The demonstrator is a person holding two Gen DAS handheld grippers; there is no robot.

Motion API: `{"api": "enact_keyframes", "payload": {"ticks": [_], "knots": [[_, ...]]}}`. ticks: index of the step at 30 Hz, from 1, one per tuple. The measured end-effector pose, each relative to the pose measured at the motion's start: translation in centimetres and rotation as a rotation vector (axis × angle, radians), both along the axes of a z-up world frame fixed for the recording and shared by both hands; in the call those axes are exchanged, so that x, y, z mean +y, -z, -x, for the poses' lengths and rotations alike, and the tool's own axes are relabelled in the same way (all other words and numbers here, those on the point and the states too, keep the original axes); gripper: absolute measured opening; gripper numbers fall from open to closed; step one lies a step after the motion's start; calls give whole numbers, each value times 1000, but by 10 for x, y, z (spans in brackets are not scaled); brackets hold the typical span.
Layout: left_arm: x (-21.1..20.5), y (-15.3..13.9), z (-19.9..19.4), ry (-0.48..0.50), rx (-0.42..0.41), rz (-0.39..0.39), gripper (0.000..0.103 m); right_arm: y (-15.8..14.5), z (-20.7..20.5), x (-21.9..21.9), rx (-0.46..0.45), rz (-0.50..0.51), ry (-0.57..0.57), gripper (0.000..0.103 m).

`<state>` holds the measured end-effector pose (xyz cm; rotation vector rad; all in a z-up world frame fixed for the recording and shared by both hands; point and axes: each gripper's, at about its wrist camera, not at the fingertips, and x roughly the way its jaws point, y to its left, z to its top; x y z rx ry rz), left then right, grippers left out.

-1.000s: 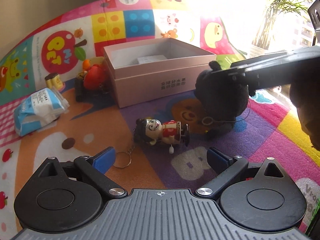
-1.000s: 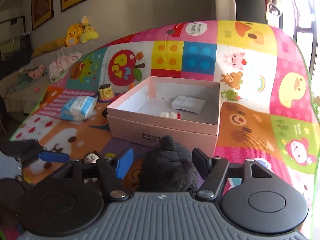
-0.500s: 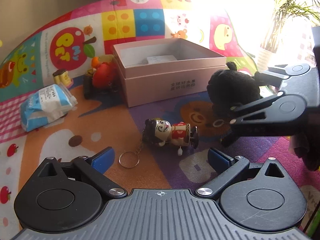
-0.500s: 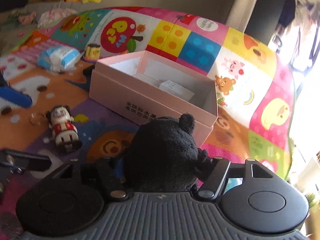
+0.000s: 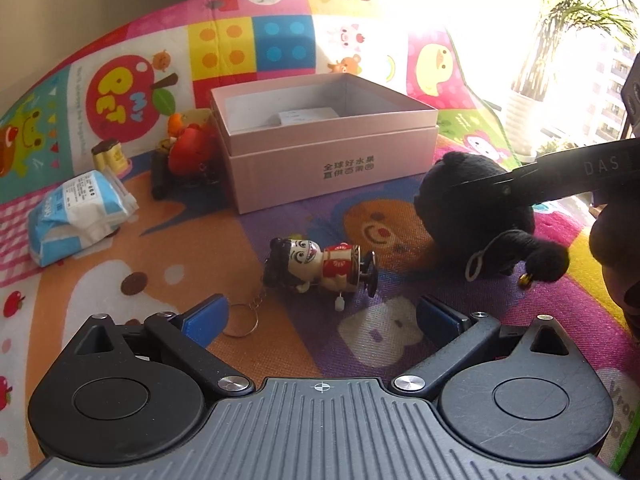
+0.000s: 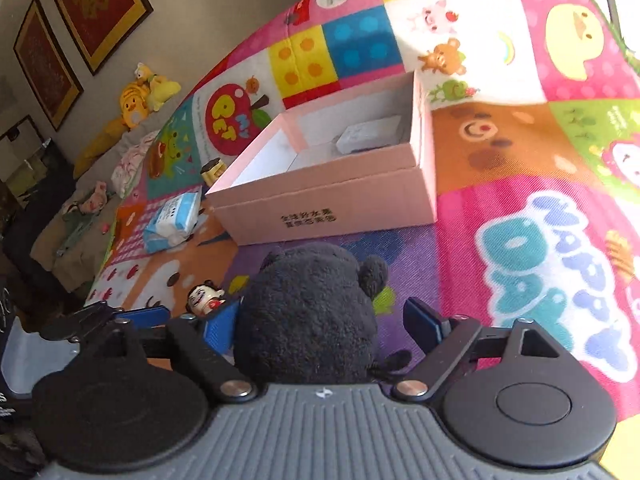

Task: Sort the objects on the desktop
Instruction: 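Close the left tool on the cartoon keychain figure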

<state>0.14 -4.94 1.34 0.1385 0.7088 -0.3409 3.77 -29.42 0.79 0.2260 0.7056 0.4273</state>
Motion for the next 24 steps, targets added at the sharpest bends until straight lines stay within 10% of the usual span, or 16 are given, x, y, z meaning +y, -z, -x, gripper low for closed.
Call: {"api": "enact_keyframes", "payload": {"ticks": [12, 24], "knots": [[-14, 10, -37, 141, 59, 158, 103, -5, 6, -10, -85, 70, 81, 103], [-16, 10, -25, 122, -35, -27, 103, 0, 4, -10, -77, 37, 82, 103]]}}
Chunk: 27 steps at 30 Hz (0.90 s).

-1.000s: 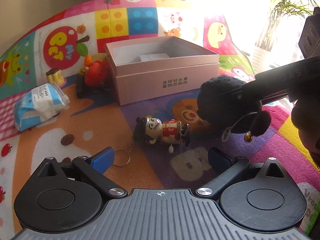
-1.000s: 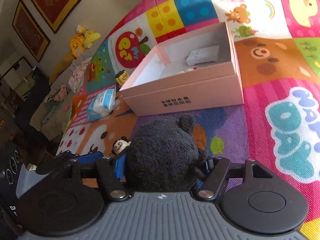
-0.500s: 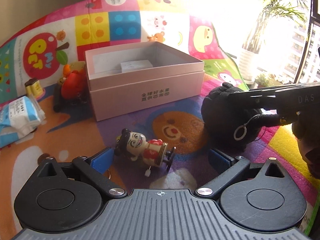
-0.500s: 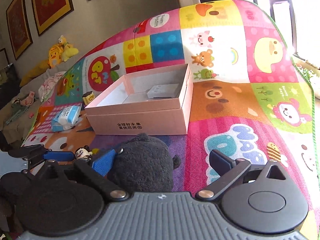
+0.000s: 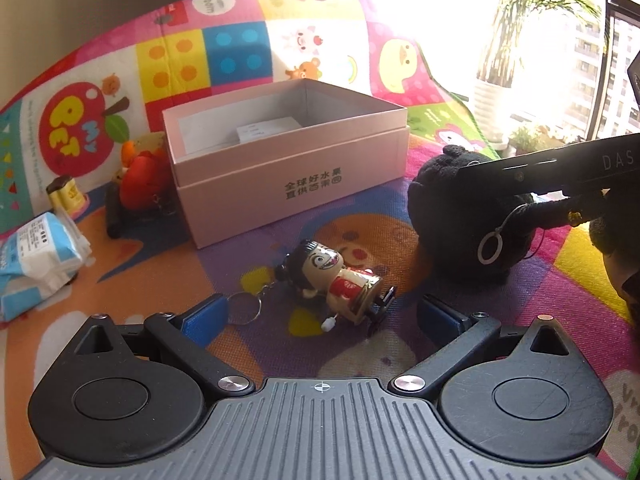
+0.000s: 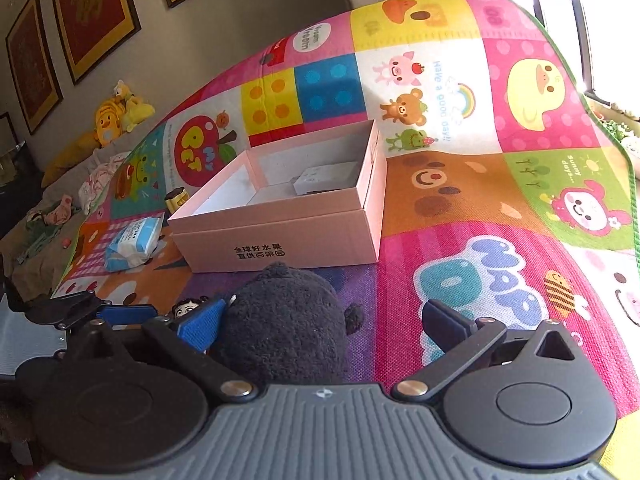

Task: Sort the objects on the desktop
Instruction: 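Close the left tool on the cartoon keychain figure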

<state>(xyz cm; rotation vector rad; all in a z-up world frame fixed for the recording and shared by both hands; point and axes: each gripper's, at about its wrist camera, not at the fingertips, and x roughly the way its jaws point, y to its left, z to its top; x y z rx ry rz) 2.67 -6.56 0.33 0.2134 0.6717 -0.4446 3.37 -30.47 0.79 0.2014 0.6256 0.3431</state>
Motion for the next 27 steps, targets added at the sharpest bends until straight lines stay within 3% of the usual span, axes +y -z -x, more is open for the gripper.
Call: {"api": "enact_keyframes", "payload": {"ticks": [3, 7, 13, 17, 19, 22, 24, 25, 26, 27], "knots": [[0, -1, 0, -17, -12, -21, 102, 0, 2, -1, -10, 4, 7, 103], [2, -3, 4, -41, -80, -113, 103, 1, 0, -1, -8, -4, 4, 103], [30, -11, -4, -166, -128, -185, 103, 5, 0, 1, 3, -22, -11, 103], [47, -14, -11, -228, -89, -134, 103, 6, 3, 6, -4, -5, -24, 103], [49, -15, -10, -206, -54, -46, 102, 5, 4, 9, -12, 8, -30, 103], [36, -15, -6, -163, -55, 17, 102, 4, 5, 12, -16, 20, -32, 103], [23, -14, -6, -125, -60, 31, 93, 2, 6, 12, -14, 28, -29, 103], [16, -13, -8, -110, -57, 27, 80, 1, 6, 12, -14, 32, -28, 103], [11, -11, -11, -101, -54, 20, 73, 0, 6, 13, -13, 38, -28, 103], [6, -8, -15, -100, -55, 11, 73, -1, 7, 13, -14, 48, -27, 103]]}}
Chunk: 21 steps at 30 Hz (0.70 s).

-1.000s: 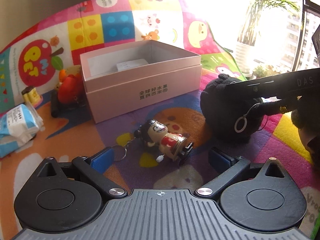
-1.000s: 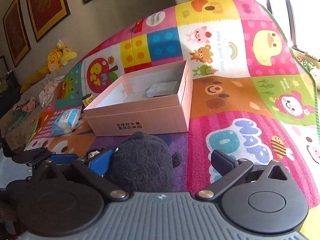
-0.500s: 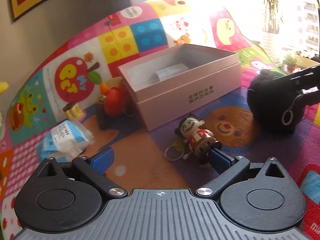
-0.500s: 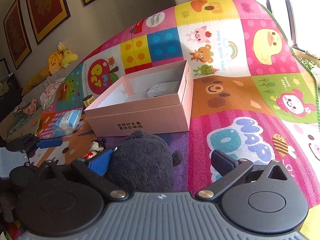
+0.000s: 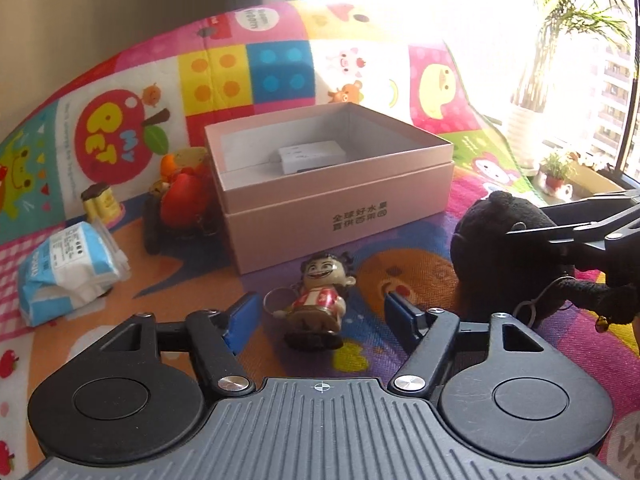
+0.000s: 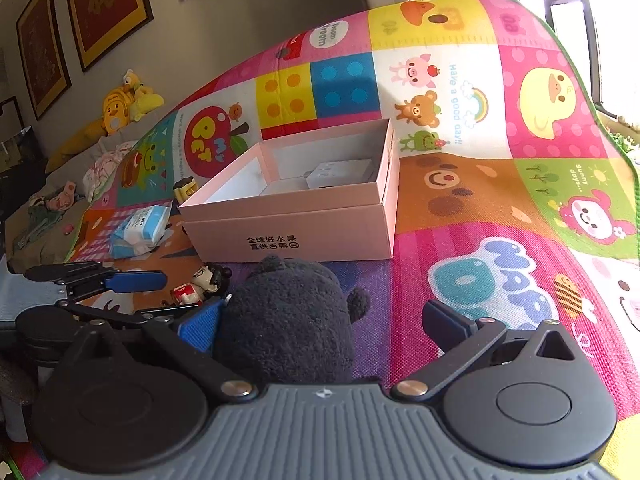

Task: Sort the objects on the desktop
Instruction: 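Close the left tool on the cartoon keychain figure, then carry the figure over the pink box and release it with the left tool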

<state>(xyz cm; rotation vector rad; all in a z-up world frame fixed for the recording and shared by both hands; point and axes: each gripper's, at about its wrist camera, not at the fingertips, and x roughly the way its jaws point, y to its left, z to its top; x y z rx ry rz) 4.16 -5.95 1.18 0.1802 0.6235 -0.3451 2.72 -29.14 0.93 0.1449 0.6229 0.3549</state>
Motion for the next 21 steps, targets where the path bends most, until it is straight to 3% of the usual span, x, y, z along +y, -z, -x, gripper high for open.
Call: {"api": "enact_keyframes", "payload": {"ticks": [3, 5, 10, 16, 18, 21], "knots": [[-8, 7, -13, -15, 8, -16, 72, -4, 3, 3, -13, 43, 3, 103], [-10, 10, -19, -22, 16, -21, 58, -7, 6, 6, -25, 77, 7, 103], [-4, 10, -12, -19, 19, -12, 34, -25, 11, 16, -52, 135, 21, 103], [7, 6, 10, -25, 6, -27, 34, -41, 34, 36, -138, 148, -137, 103], [13, 6, 14, -44, 4, -29, 34, -34, 46, 44, -155, 228, -223, 103], [23, 6, 15, -77, 14, -20, 36, -18, 54, 52, -166, 356, -200, 103]]}}
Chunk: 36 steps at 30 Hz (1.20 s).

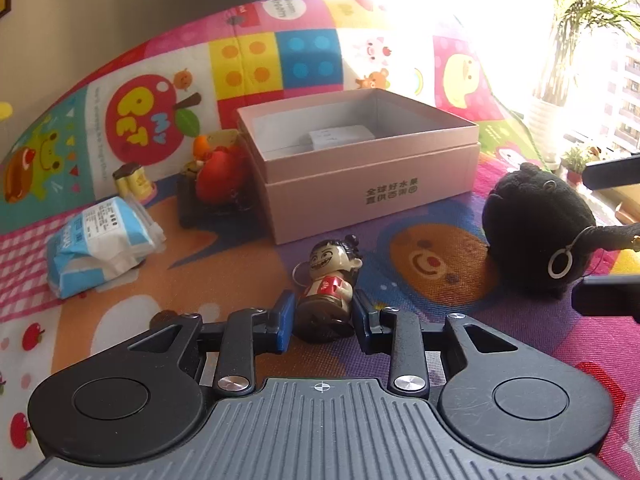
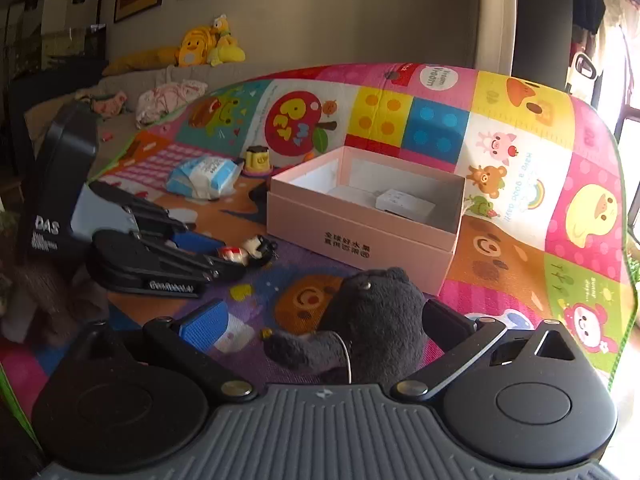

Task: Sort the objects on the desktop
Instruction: 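Carry the figure over the pink box and release it with the left tool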

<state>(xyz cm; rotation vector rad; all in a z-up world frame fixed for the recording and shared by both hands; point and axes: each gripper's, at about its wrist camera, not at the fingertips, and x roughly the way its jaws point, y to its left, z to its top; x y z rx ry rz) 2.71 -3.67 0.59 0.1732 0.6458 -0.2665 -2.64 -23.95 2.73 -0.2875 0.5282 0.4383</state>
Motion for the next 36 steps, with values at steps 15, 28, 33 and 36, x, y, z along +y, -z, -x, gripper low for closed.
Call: {"api": "enact_keyframes", "payload": {"ticks": [15, 28, 33, 36], "knots": [[-6, 5, -23, -22, 56, 75, 60, 24, -62, -1, 141, -60, 196, 69], [-14, -19, 30, 113, -1, 2, 34, -31, -17, -28, 171, -169, 34, 67], [-16, -61, 36, 134, -151, 15, 34, -80, -12, -45, 52, -309, 24, 67], [-23, -85, 20, 120, -244, 13, 34, -91, -11, -48, -6, -320, 44, 67]]}}
